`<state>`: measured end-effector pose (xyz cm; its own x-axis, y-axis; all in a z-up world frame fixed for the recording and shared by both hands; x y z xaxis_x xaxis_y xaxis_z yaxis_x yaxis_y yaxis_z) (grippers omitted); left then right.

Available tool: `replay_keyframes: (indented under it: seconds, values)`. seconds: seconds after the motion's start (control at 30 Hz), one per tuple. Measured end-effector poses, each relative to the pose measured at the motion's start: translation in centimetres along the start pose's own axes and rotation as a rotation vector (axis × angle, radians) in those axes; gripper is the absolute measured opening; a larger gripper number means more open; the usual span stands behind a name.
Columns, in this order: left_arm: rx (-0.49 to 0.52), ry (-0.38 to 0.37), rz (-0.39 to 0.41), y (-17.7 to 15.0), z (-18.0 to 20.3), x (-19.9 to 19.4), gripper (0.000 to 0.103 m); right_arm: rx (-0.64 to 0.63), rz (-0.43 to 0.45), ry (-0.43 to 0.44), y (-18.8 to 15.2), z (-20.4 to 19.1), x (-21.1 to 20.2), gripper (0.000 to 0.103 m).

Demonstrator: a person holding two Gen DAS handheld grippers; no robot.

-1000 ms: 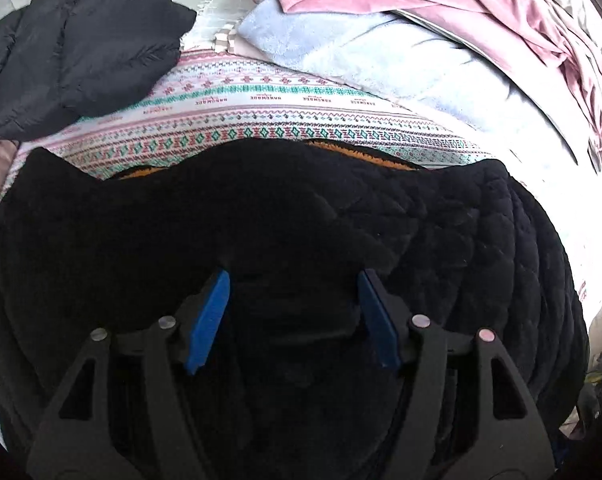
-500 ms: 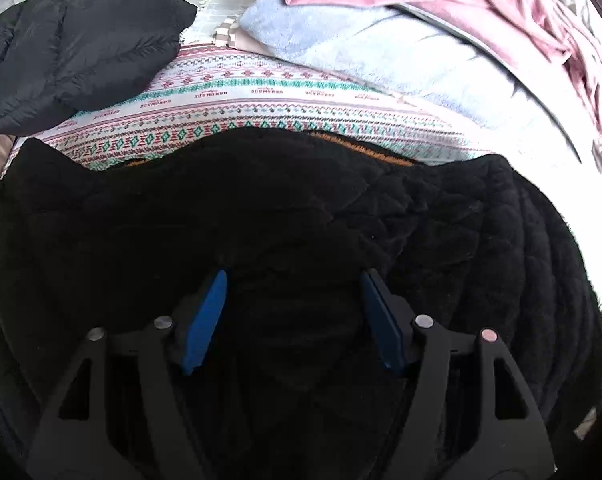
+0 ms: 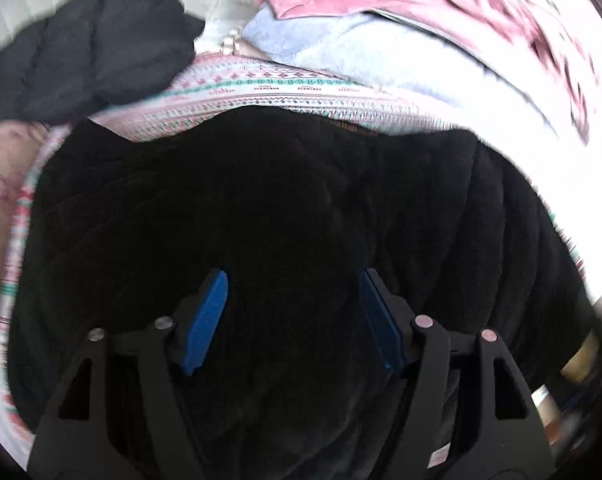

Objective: Fold large clothes

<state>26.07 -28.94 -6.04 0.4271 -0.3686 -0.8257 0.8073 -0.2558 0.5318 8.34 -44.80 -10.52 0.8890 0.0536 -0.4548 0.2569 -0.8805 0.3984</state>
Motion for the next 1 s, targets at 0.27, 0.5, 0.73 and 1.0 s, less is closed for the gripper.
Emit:
replay_keyframes:
  seconds: [0.27, 0.5, 0.73, 1.0]
  values:
    - [0.101, 0.085, 0.031, -3.5, 1.0, 1.7, 0.071, -0.010, 0.006, 0.009, -0.5, -0.3, -0.2, 0.089]
    - [0.126, 0.129, 0.074, -5.7, 1.2, -2.5, 0.071, -0.030, 0.007, 0.014, -0.3, -0.6, -0.4, 0.088]
    - [0.161, 0.155, 0.036, -8.6, 1.7, -1.0, 0.071, -0.033, 0.004, 0.006, -0.4, -0.6, -0.2, 0.088]
    - [0.164, 0.165, 0.004, -9.1, 2.2, -2.2, 0.071, -0.025, -0.012, 0.012, -0.1, 0.1, -0.3, 0.088]
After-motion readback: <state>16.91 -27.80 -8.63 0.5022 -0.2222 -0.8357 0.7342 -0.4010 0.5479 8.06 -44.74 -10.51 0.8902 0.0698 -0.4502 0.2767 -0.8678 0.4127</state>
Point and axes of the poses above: each gripper's, at about its wrist camera, not at the fingertips, and x roughly the way its jaws point, z to its right, y to its top, the point moved 3 cm from there along x, roughly the way its jaws point, and after that the axes turned 7 degrees about -y, right-handed, at the moved point
